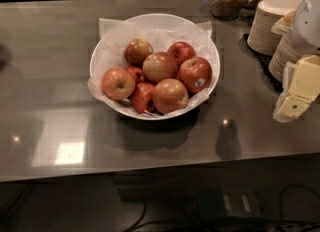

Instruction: Pick apple from white bowl

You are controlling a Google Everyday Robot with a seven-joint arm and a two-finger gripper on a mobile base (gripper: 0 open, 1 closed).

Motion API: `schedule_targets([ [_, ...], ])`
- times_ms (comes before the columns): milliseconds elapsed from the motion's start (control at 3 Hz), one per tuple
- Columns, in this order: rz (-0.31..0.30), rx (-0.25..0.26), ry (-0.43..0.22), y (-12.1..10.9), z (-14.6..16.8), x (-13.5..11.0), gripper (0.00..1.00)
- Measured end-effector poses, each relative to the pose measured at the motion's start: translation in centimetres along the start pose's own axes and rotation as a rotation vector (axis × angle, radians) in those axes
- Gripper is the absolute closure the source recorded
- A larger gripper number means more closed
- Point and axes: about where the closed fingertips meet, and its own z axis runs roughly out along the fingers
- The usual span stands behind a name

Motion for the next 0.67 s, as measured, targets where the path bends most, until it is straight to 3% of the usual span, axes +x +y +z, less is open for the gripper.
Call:
schedule_targets([
  [667,0.000,0.022,-0.008,1.1,-0.8,0.8,0.00],
])
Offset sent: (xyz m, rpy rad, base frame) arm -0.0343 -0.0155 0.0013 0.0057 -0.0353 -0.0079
